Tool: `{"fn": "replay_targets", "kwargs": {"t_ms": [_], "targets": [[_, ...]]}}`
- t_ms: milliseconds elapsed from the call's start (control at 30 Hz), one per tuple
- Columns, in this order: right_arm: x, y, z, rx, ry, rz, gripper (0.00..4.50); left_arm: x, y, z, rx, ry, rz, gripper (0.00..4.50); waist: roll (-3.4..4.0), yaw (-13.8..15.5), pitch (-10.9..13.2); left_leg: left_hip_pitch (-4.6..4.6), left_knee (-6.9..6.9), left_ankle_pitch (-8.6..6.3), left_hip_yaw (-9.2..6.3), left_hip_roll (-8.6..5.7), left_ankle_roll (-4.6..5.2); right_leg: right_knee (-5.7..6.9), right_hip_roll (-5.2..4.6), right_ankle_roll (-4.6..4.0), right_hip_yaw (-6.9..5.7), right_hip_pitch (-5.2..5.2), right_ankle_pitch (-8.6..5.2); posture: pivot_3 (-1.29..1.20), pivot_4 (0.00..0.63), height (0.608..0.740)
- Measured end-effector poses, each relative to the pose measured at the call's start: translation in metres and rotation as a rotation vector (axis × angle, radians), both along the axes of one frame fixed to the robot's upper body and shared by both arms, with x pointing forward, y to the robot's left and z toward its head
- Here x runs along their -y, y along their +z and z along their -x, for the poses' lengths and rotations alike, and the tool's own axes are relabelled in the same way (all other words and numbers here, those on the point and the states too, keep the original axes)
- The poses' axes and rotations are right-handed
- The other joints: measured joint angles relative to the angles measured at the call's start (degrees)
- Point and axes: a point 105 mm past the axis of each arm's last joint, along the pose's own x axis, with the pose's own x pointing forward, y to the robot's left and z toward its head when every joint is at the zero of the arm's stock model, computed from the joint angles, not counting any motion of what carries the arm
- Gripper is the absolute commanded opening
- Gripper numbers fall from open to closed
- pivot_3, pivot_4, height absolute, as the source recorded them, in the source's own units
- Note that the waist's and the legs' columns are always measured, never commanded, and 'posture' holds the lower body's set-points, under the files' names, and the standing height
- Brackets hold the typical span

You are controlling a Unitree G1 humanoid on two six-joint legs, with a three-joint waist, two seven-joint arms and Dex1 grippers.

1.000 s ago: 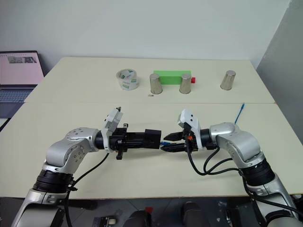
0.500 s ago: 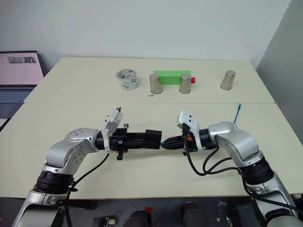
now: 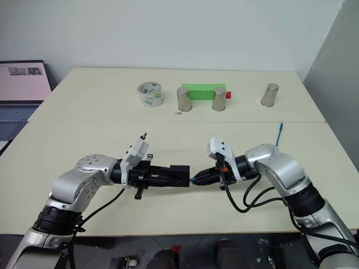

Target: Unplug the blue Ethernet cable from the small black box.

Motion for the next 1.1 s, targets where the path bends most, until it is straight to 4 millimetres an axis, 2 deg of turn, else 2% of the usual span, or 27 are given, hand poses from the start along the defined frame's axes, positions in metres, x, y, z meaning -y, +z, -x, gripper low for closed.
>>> {"fn": "replay_targets", "kwargs": {"t_ms": [333,400,467,533,633,900,1100], "targets": [[0.002,0.001,0.000,0.031,-0.003,0.001,0.02,0.001,-0.002,-0.002,0.013,0.018,-0.003,0.79,0.00,0.01,0.00,-0.01,0.01,0.00,0.00,0.00,0.00,0.00,0.00,0.00,0.00,0.00,0.00,0.00,0.150,0.740],[0.003,0.002,0.003,0.036,-0.001,0.005,0.72,0.002,-0.002,-0.002,0.012,0.019,0.001,0.79,0.00,0.02,0.00,-0.01,0.00,0.00,-0.01,0.00,0.00,0.00,0.00,0.00,-0.01,0.00,0.00,0.00,0.150,0.740],[0.009,0.001,0.004,0.037,-0.013,0.023,0.99,0.001,-0.003,-0.003,0.006,0.031,-0.003,0.79,0.00,0.05,0.00,-0.02,0.00,0.00,-0.02,0.00,0.00,-0.01,0.00,0.00,-0.02,0.00,0.00,0.00,0.150,0.740],[0.017,0.001,0.003,0.033,-0.041,0.035,1.54,-0.003,-0.005,-0.005,-0.004,0.052,-0.015,0.79,0.00,0.06,0.00,-0.02,0.00,0.00,-0.01,0.00,0.00,-0.01,0.00,0.00,-0.01,-0.01,0.00,0.00,0.150,0.740],[0.015,0.002,0.005,0.034,-0.036,0.033,2.16,-0.004,-0.005,-0.006,-0.006,0.057,-0.015,0.79,0.00,0.01,0.00,-0.02,0.00,0.00,-0.01,0.00,0.00,0.00,0.00,0.01,-0.01,-0.01,0.00,0.00,0.150,0.740],[0.006,0.000,0.001,0.016,-0.086,0.009,2.16,-0.005,-0.006,0.000,-0.017,0.001,-0.035,0.79,0.00,-0.02,0.00,-0.04,0.00,0.00,0.01,0.01,0.00,-0.01,0.02,0.00,0.00,-0.03,0.00,0.00,0.150,0.740],[-0.001,-0.001,0.003,-0.016,-0.097,-0.001,2.16,-0.002,-0.003,-0.003,-0.002,-0.002,-0.037,0.79,0.00,0.00,0.00,-0.05,0.00,0.00,0.00,0.01,0.00,0.00,0.02,0.00,0.00,-0.04,0.00,0.00,0.150,0.740]]}}
